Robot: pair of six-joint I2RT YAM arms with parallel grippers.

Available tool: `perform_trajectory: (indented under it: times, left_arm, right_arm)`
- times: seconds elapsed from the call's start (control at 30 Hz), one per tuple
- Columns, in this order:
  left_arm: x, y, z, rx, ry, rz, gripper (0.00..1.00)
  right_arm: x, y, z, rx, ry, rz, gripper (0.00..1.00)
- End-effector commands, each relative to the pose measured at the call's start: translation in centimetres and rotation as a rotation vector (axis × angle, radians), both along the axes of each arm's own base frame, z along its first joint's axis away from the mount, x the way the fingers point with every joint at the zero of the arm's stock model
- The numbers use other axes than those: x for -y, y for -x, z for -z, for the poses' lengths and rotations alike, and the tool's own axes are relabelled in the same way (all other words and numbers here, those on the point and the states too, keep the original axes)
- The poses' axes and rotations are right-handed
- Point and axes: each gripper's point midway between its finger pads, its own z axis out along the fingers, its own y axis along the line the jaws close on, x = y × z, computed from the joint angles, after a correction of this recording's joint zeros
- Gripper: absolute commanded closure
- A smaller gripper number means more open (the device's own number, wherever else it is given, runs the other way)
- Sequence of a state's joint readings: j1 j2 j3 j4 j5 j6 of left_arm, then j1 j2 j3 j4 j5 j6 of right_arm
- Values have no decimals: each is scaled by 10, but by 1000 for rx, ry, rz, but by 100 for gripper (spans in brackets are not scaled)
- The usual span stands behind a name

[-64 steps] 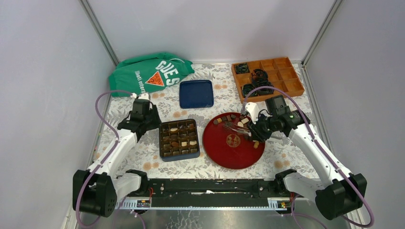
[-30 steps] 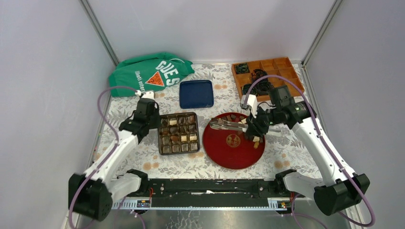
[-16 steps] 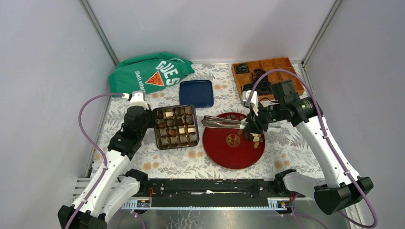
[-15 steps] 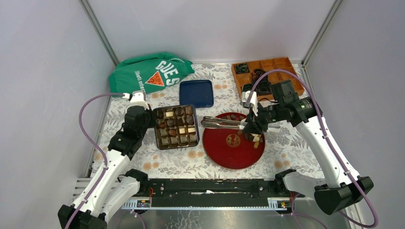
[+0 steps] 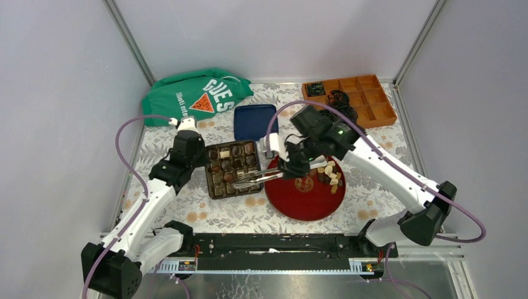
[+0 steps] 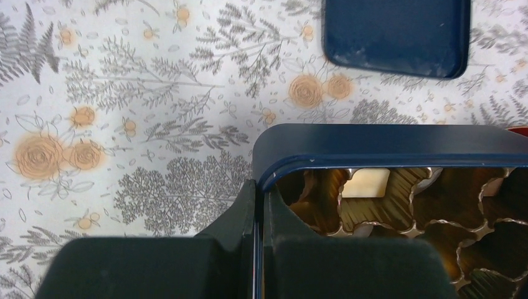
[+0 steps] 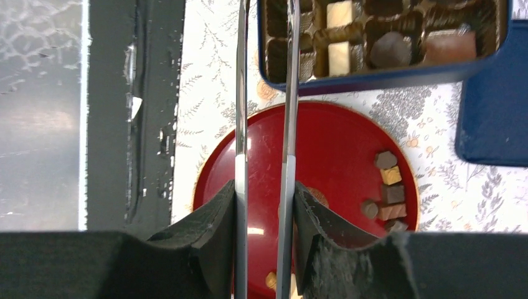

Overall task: Pack the chocolate
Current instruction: Adjust the packing box at the center of the board.

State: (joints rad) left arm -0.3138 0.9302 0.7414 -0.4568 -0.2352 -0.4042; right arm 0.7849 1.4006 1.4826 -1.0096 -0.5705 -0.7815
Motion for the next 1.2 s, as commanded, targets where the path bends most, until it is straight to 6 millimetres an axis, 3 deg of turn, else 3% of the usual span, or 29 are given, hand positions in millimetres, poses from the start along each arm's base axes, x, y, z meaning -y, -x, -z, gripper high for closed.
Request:
perform_trajectory:
  times: [0.0, 0.2, 0.4, 0.7, 0.97, 1.17]
  left_arm:
    - [13, -9, -13, -3, 98, -36, 100]
    - [20, -7, 7, -82, 149, -57, 100]
    - [24, -5, 13, -105, 169, -58, 100]
    - [24, -5, 21, -124, 165, -63, 100]
    - [22, -5, 25, -133, 148, -66, 100]
    - [22, -5, 24, -130, 148, -67, 100]
  right_arm:
    - [-35, -19, -12, 169, 5, 0, 100]
    - [-74, -18, -2, 204, 32, -22, 100]
    - [-95, -26, 14, 213, 69, 0, 98]
    - [-102, -28, 27, 213, 107, 0, 84]
    - [-100, -28, 31, 211, 127, 3, 59]
    - [-101, -26, 31, 198, 126, 5, 52]
